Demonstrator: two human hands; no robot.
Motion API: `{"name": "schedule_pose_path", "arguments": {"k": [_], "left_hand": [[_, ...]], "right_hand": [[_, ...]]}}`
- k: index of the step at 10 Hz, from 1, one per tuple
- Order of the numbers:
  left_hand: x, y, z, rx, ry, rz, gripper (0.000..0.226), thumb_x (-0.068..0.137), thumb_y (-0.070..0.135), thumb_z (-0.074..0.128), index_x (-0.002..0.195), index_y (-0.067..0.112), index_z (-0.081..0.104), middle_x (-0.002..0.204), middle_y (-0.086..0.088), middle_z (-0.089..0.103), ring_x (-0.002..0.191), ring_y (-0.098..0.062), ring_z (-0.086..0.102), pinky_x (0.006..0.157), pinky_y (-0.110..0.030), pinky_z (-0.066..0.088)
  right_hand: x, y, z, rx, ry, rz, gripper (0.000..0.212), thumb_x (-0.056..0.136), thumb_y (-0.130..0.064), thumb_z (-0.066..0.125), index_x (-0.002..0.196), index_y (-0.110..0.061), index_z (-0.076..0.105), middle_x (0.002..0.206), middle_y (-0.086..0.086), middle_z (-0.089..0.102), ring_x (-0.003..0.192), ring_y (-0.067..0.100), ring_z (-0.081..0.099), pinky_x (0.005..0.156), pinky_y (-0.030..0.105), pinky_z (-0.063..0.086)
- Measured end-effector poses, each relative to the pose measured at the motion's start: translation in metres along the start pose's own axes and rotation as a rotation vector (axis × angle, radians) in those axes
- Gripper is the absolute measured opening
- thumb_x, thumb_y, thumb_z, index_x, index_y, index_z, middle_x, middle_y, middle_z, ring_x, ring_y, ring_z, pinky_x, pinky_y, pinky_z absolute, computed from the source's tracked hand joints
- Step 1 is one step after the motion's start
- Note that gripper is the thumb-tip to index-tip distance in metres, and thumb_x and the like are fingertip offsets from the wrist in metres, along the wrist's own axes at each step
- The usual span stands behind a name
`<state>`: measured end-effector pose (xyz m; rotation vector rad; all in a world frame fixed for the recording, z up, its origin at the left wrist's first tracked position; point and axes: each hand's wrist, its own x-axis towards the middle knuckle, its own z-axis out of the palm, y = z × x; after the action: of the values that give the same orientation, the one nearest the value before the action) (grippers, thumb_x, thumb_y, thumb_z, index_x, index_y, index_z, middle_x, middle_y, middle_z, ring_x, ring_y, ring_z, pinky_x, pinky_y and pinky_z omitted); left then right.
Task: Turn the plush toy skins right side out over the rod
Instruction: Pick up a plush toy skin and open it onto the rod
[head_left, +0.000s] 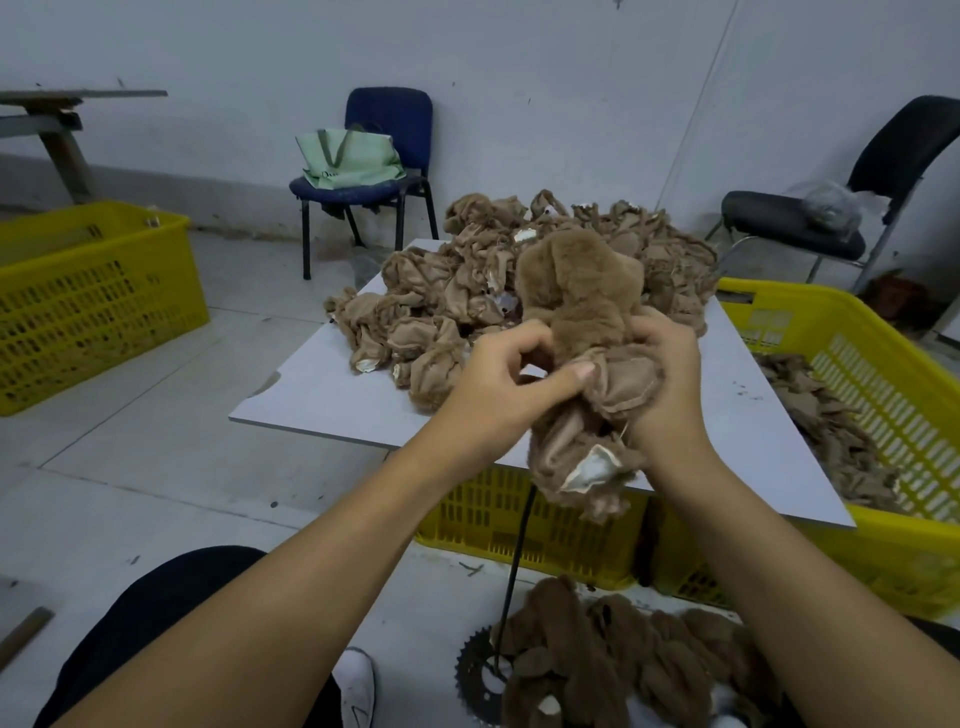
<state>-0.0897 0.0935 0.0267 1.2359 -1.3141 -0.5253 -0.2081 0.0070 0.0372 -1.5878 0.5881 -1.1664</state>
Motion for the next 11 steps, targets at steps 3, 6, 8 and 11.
{"name": "schedule_pose_path", "arguments": {"k": [3,6,8,11], "left_hand": [[0.007,0.000,-0.006,0.254,0.203,0.129,0.017,0.081,-0.009,0.064,0.072,-0.011,0.050,0.075,-0.027,0.052,0.072,-0.037,0.052,0.063,-0.049,0.048],[0.029,-0.017,-0.017,0.340,0.457,-0.049,0.030,0.077,-0.012,0.057,0.067,0.012,0.042,0.063,-0.001,0.043,0.058,-0.014,0.037,0.058,-0.037,0.036],[0.025,-0.013,-0.018,0.192,0.342,-0.094,0.020,0.085,0.002,0.066,0.071,-0.005,0.055,0.068,-0.023,0.056,0.061,-0.026,0.054,0.061,-0.041,0.050],[0.017,-0.009,-0.009,-0.167,0.171,-0.279,0.029,0.091,0.009,0.070,0.088,-0.018,0.057,0.080,-0.024,0.058,0.072,-0.029,0.057,0.065,-0.036,0.048]], "right_hand": [[0.003,0.006,-0.003,-0.029,-0.137,0.144,0.016,0.094,0.007,0.056,0.107,0.009,0.065,0.071,0.004,0.067,0.063,0.000,0.065,0.060,0.016,0.054],[-0.006,0.002,-0.001,-0.124,-0.477,0.024,0.021,0.093,-0.009,0.067,0.073,-0.008,0.062,0.063,-0.011,0.056,0.063,0.004,0.055,0.059,0.016,0.042],[0.002,0.006,-0.006,-0.058,-0.312,-0.020,0.017,0.085,-0.009,0.076,0.071,-0.003,0.067,0.069,0.008,0.068,0.070,0.018,0.068,0.067,0.024,0.053],[0.007,0.010,0.001,-0.398,-0.118,-0.222,0.030,0.076,0.001,0.071,0.063,0.002,0.044,0.055,0.008,0.040,0.053,0.010,0.034,0.050,0.026,0.030]]}}
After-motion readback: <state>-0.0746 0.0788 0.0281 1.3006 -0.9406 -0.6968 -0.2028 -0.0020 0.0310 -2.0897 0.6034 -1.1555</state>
